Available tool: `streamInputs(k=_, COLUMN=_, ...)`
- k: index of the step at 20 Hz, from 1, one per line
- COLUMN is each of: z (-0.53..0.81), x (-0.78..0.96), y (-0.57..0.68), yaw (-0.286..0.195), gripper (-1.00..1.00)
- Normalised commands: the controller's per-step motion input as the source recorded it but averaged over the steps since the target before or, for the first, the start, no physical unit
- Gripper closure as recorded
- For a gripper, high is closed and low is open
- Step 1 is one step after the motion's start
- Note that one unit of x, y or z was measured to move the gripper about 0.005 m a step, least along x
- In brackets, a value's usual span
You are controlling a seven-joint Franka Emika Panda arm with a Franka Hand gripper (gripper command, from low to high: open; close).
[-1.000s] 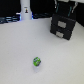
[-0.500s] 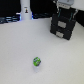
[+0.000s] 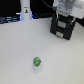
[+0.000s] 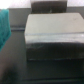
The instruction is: Open the kcup holder, insert the kcup into the holder, and close the kcup holder
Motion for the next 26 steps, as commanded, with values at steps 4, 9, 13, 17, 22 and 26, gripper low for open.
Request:
streamInputs(k=4, z=-0.32, x=-0.43, y=0.03, yaw=-0.004, gripper=-1.00)
streamInputs(k=9, z=-0.13, x=-0.36, y=0.06, yaw=-0.003, gripper=1.00)
streamInputs(k=13, z=-0.02, x=-0.14, y=0.03, yaw=-0.004, gripper=1.00)
streamInputs(k=17, z=-0.01, x=0.01, y=0.00, yaw=-0.003, gripper=1.00)
streamInputs(k=22, z=0.01, x=0.16, y=0.02, yaw=-0.012, gripper=1.00)
streamInputs(k=26, z=0.08, x=0.45, y=-0.02, yaw=-0.039, gripper=1.00)
